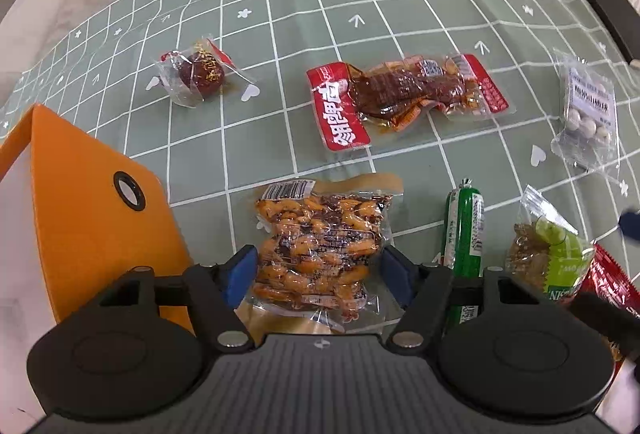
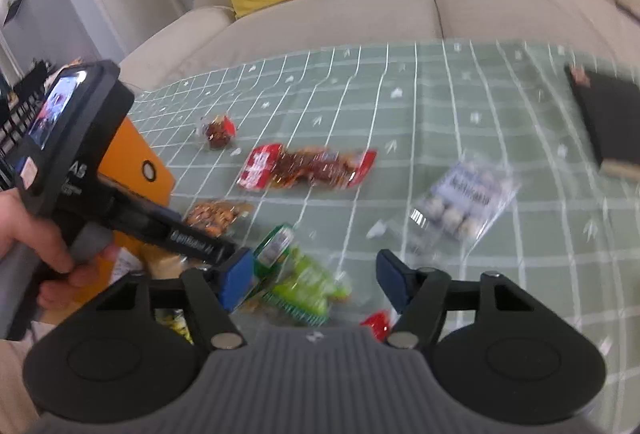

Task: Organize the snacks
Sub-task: 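Close the left gripper on the spicy peanut packet while the right gripper grasps the green raisin packet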

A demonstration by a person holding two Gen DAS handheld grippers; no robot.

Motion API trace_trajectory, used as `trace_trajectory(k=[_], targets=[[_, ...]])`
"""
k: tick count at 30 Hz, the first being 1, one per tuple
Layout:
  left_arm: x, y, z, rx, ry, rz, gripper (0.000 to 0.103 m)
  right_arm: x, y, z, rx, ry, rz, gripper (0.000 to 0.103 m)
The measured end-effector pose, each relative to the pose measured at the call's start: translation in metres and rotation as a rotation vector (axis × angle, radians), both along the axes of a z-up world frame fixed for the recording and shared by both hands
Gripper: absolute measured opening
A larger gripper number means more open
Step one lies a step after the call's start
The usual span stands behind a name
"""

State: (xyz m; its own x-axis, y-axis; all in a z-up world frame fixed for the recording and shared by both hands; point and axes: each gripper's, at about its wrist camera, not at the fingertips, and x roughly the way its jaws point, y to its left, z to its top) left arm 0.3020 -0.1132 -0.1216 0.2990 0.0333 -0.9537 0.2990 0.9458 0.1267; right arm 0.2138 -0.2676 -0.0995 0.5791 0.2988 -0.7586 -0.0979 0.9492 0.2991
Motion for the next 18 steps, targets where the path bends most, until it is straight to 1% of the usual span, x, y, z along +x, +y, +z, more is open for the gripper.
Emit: trace_trajectory(k=[3, 4, 5, 6, 7, 9, 10, 11, 12, 14, 16, 18], targets=[[-0.004, 0.004, 0.007, -0.025, -0.024, 0.007, 0.069, -0.001, 0.015, -0.011, -0.066, 0.014, 0.009, 0.073], [-0.006, 0.004, 0.009, -0.028, -0.028, 0.006, 0.067, 0.002, 0.019, -0.016, -0.077, 0.036, -0.003, 0.073], [-0.007, 0.004, 0.011, -0.03, -0.032, 0.004, 0.067, 0.004, 0.019, -0.02, -0.054, 0.057, -0.016, 0.073], [-0.006, 0.005, 0.01, -0.032, -0.029, 0.003, 0.067, 0.008, 0.017, -0.025, 0.006, 0.076, -0.038, 0.073], [-0.006, 0.005, 0.01, -0.032, -0.029, 0.0, 0.067, 0.011, 0.016, -0.029, 0.043, 0.097, -0.056, 0.072], [-0.005, 0.003, 0.01, -0.031, -0.025, 0.003, 0.067, 0.017, 0.015, -0.037, 0.081, 0.131, -0.077, 0.06], [-0.003, 0.002, 0.01, -0.031, -0.02, 0.006, 0.068, 0.017, 0.016, -0.036, 0.069, 0.117, -0.083, 0.056], [-0.002, 0.002, 0.009, -0.03, -0.011, 0.009, 0.069, 0.017, 0.017, -0.036, 0.055, 0.113, -0.08, 0.049], [0.0, 0.001, 0.007, -0.025, -0.002, 0.009, 0.073, 0.018, 0.017, -0.036, 0.051, 0.115, -0.077, 0.048], [0.005, -0.002, 0.002, -0.003, 0.016, 0.013, 0.077, 0.017, 0.015, -0.036, 0.054, 0.113, -0.081, 0.043], [0.01, -0.004, -0.006, 0.019, 0.045, 0.01, 0.087, 0.017, 0.015, -0.035, 0.046, 0.111, -0.079, 0.042], [0.014, -0.003, -0.007, 0.011, 0.056, 0.027, 0.087, 0.018, 0.015, -0.035, 0.043, 0.114, -0.077, 0.042]])
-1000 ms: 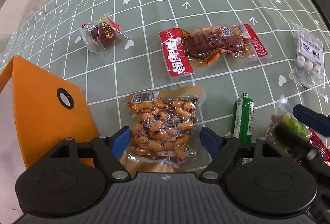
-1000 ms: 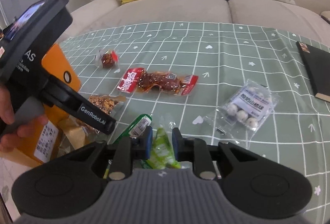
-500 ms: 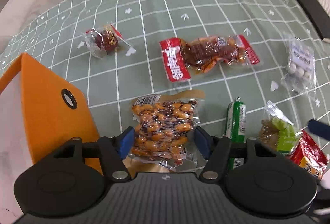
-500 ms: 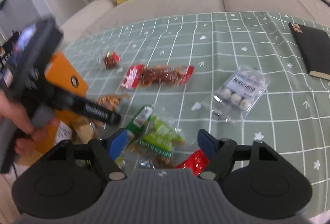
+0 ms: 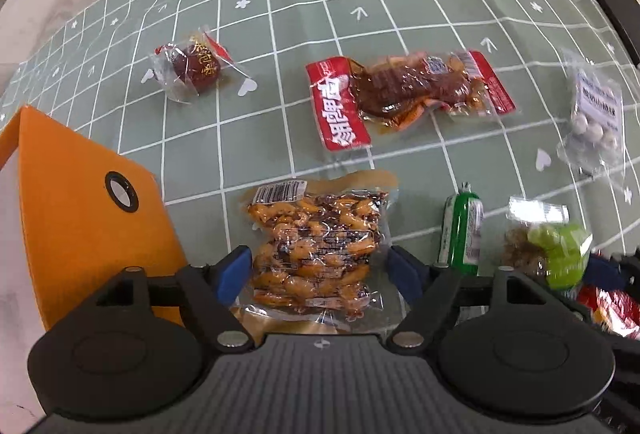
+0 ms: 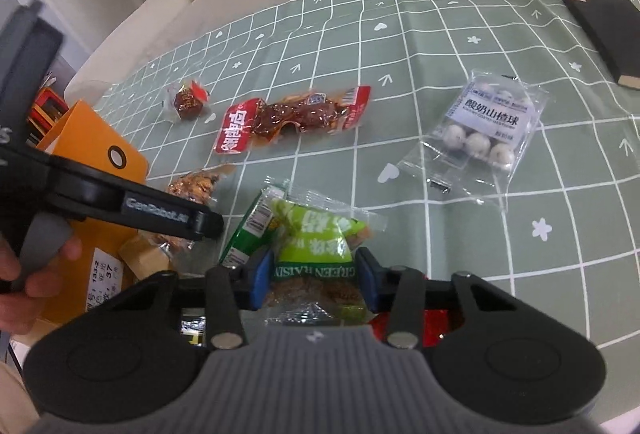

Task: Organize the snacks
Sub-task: 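Close the left gripper on the spicy peanut packet while the right gripper grasps the green raisin packet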

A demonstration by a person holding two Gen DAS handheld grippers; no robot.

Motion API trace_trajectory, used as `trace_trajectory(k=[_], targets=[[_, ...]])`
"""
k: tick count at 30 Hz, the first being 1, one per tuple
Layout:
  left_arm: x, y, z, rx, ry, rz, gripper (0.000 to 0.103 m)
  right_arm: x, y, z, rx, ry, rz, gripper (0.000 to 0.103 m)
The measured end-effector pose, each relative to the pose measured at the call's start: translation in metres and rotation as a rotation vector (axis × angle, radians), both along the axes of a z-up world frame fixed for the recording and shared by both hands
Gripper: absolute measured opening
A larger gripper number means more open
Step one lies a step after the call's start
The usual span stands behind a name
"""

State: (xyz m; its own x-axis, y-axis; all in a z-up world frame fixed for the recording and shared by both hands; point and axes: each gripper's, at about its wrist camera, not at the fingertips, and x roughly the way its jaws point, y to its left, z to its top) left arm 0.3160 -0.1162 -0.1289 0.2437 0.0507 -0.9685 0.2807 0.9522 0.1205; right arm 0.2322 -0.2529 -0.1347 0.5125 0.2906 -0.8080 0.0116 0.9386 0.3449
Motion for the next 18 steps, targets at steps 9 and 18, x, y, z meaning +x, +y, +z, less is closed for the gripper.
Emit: trace_trajectory(k=[9, 18], targets=[[0.007, 0.01, -0.001, -0.039, 0.009, 0.006, 0.081, 0.003, 0.0, 0.0, -0.01, -0.001, 0.007, 0.04], [0.001, 0.029, 0.021, -0.183, -0.025, 0.072, 0.077, 0.003, -0.003, 0.0, -0.002, 0.005, -0.016, 0.036]])
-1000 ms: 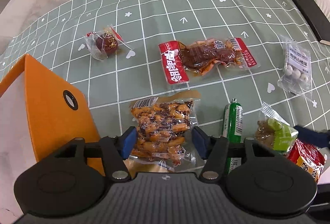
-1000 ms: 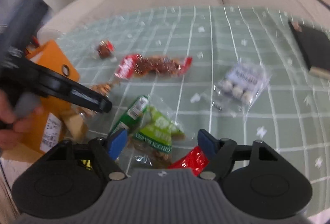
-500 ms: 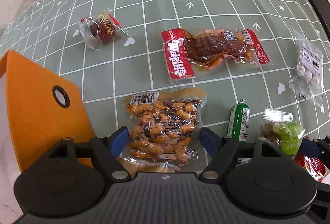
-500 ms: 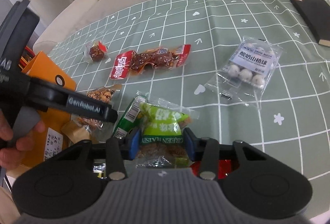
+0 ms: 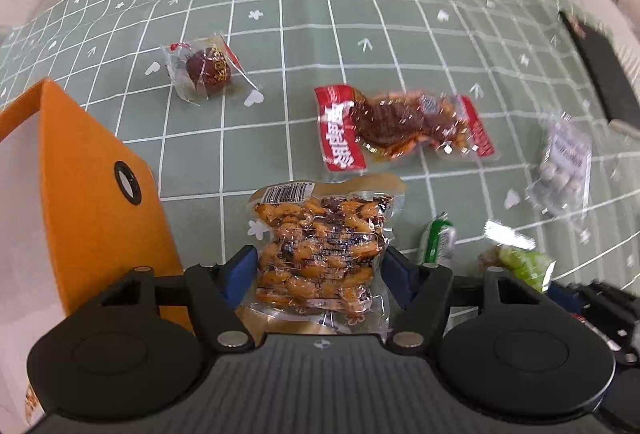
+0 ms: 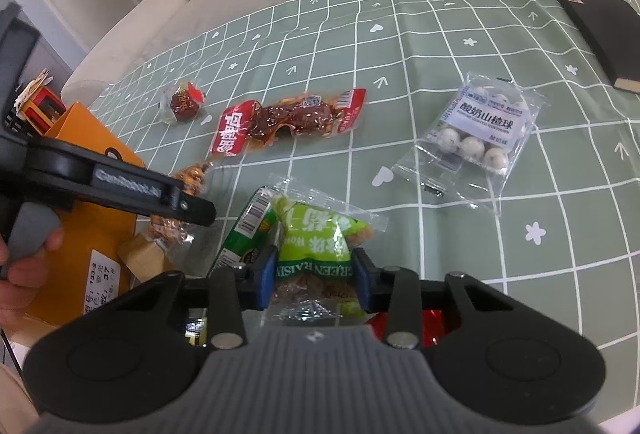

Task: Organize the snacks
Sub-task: 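Close the left gripper on the spicy peanut packet while the right gripper grasps the green raisin packet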

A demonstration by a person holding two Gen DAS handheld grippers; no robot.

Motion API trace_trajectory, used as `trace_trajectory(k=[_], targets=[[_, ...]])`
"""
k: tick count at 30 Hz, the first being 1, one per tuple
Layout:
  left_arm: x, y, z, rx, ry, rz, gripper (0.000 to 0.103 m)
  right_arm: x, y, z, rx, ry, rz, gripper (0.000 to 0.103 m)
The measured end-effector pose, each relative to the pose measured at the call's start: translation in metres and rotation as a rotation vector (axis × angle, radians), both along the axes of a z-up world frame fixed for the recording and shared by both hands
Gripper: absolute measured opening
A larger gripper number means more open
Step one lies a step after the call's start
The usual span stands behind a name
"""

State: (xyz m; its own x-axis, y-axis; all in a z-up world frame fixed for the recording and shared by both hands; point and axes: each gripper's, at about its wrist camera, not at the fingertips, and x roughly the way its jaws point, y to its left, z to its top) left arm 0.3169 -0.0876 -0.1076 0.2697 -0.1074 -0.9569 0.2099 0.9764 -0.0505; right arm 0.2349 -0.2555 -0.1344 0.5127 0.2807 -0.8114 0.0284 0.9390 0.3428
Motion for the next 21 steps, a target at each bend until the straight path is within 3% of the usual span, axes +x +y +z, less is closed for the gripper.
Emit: trace_trajectory(k=[5, 6, 9, 11, 13, 20, 21], targets=[[-0.008, 0.005, 0.023, -0.091, -0.018, 0.04, 0.077, -0.001, -0.004, 0.003, 0.026, -0.012, -0.016, 0.035], [-0.011, 0.007, 0.028, -0.111, -0.026, 0.044, 0.066, -0.002, -0.003, 0.005, 0.03, -0.022, -0.014, 0.035], [-0.017, 0.011, 0.037, -0.16, -0.037, 0.057, 0.063, -0.005, -0.002, 0.011, 0.029, -0.052, -0.012, 0.035], [-0.023, 0.013, 0.043, -0.182, -0.047, 0.06, 0.029, -0.008, -0.001, 0.016, 0.032, -0.068, -0.011, 0.035], [-0.027, 0.016, 0.049, -0.212, -0.047, 0.065, 0.02, -0.012, 0.0, 0.02, 0.032, -0.084, -0.007, 0.035], [-0.036, 0.013, 0.053, -0.136, -0.084, 0.028, 0.019, -0.022, 0.005, 0.027, 0.021, -0.101, 0.003, 0.035], [-0.036, 0.012, 0.052, -0.119, -0.088, 0.016, 0.025, -0.023, 0.003, 0.027, 0.023, -0.1, -0.001, 0.035]])
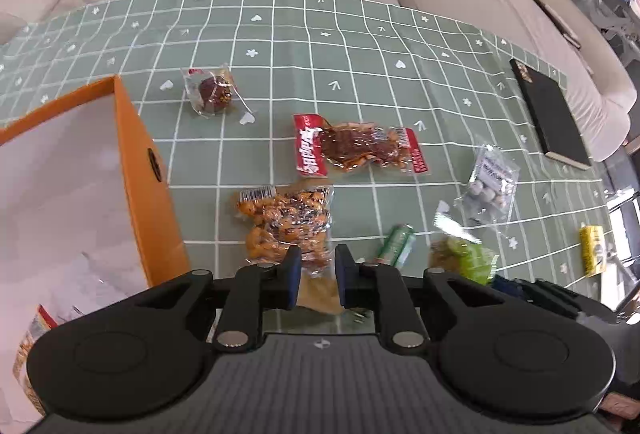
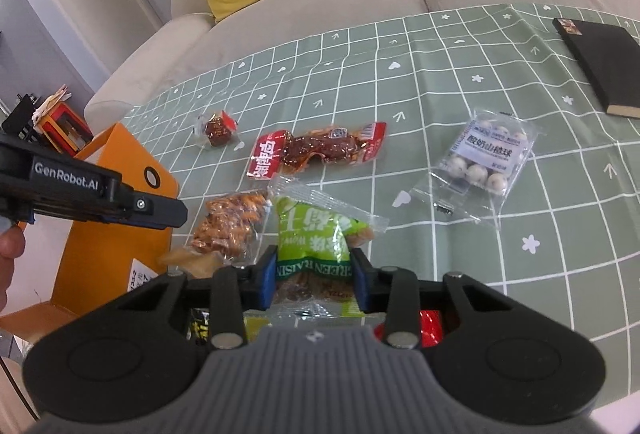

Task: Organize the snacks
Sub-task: 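Close the left gripper on the spicy peanut packet while the right gripper grasps the green raisin packet, then lift both packets and carry them over the orange box with both grippers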

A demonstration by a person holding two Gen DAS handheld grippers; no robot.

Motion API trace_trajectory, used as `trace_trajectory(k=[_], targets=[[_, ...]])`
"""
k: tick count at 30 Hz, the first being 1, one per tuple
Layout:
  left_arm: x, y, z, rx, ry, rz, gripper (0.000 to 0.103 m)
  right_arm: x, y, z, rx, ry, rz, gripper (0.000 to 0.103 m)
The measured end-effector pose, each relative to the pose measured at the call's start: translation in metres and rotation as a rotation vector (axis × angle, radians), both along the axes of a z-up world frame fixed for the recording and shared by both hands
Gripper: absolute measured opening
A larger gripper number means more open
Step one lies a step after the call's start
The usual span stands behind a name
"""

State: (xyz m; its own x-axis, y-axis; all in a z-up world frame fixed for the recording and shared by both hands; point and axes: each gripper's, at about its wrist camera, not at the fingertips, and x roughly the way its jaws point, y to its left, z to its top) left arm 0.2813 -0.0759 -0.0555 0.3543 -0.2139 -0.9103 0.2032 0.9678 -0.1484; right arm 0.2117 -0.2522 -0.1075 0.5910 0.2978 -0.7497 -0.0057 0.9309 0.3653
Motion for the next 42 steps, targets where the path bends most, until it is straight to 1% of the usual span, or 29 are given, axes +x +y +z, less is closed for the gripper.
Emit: trace_trajectory(k=[1, 2, 3, 5, 8, 9, 10, 12, 14, 16, 18, 19, 21, 23, 25, 27, 28, 29, 30, 31, 34, 38, 42], targets=[[0.0, 0.0, -0.001, 0.019, -0.001, -0.011, 0.032, -0.001, -0.001, 0.0, 0.004, 0.002, -0.008, 0.035], [0.001, -0.002, -0.001, 0.049, -0.005, -0.018, 0.036, -0.001, -0.003, 0.0, 0.008, 0.004, -0.015, 0.035], [0.001, -0.003, -0.002, 0.073, -0.013, -0.027, 0.041, -0.001, -0.005, 0.001, 0.014, 0.004, -0.022, 0.035], [0.003, -0.005, -0.004, 0.104, -0.025, -0.046, 0.043, 0.0, -0.007, 0.001, 0.023, 0.002, -0.028, 0.035], [0.009, -0.011, -0.01, 0.126, -0.014, -0.059, 0.048, 0.002, -0.007, -0.001, 0.03, 0.004, -0.03, 0.035], [0.011, -0.013, -0.013, 0.129, -0.017, -0.057, 0.053, 0.003, -0.007, -0.001, 0.033, 0.006, -0.029, 0.035], [0.014, -0.016, -0.016, 0.134, -0.014, -0.058, 0.062, 0.004, -0.006, -0.002, 0.036, 0.007, -0.028, 0.035], [0.02, -0.02, -0.024, 0.152, 0.011, -0.037, 0.067, 0.006, -0.005, -0.004, 0.042, 0.008, -0.021, 0.035], [0.027, -0.021, -0.033, 0.153, 0.029, -0.006, 0.069, 0.008, -0.004, -0.005, 0.043, 0.005, -0.01, 0.035], [0.033, -0.02, -0.04, 0.155, 0.04, 0.033, 0.078, 0.011, -0.003, -0.006, 0.039, 0.003, 0.001, 0.035], [0.036, -0.016, -0.047, 0.142, 0.048, 0.071, 0.08, 0.014, -0.003, -0.008, 0.037, 0.005, 0.005, 0.035], [0.038, -0.014, -0.051, 0.127, 0.06, 0.09, 0.085, 0.015, -0.003, -0.009, 0.037, 0.008, 0.007, 0.035], [0.041, -0.013, -0.058, 0.111, 0.075, 0.118, 0.086, 0.017, -0.003, -0.012, 0.04, 0.012, 0.009, 0.035], [0.043, -0.013, -0.065, 0.123, 0.085, 0.136, 0.086, 0.019, -0.002, -0.013, 0.038, 0.014, 0.015, 0.035], [0.044, -0.015, -0.072, 0.13, 0.088, 0.136, 0.09, 0.019, -0.001, -0.014, 0.03, 0.014, 0.022, 0.035], [0.042, -0.02, -0.075, 0.162, 0.064, 0.118, 0.091, 0.019, 0.0, -0.014, 0.024, 0.012, 0.027, 0.035], [0.039, -0.024, -0.075, 0.177, 0.047, 0.1, 0.089, 0.019, 0.0, -0.014, 0.023, 0.011, 0.028, 0.035], [0.038, -0.024, -0.074, 0.16, 0.039, 0.1, 0.087, 0.02, 0.0, -0.014, 0.022, 0.01, 0.03, 0.035], [0.038, -0.024, -0.074, 0.16, 0.034, 0.109, 0.084, 0.02, 0.001, -0.014, 0.021, 0.01, 0.031, 0.035], [0.036, -0.024, -0.073, 0.162, 0.023, 0.108, 0.078, 0.02, 0.001, -0.014, 0.02, 0.009, 0.033, 0.035], [0.034, -0.027, -0.071, 0.169, 0.005, 0.089, 0.076, 0.02, 0.002, -0.014, 0.014, 0.004, 0.038, 0.035], [0.029, -0.018, -0.068, 0.106, 0.005, 0.116, 0.076, 0.018, 0.003, -0.014, 0.007, -0.002, 0.037, 0.035], [0.019, -0.011, -0.053, 0.061, -0.02, 0.132, 0.075, 0.016, 0.003, -0.011, -0.008, -0.013, 0.027, 0.035]])
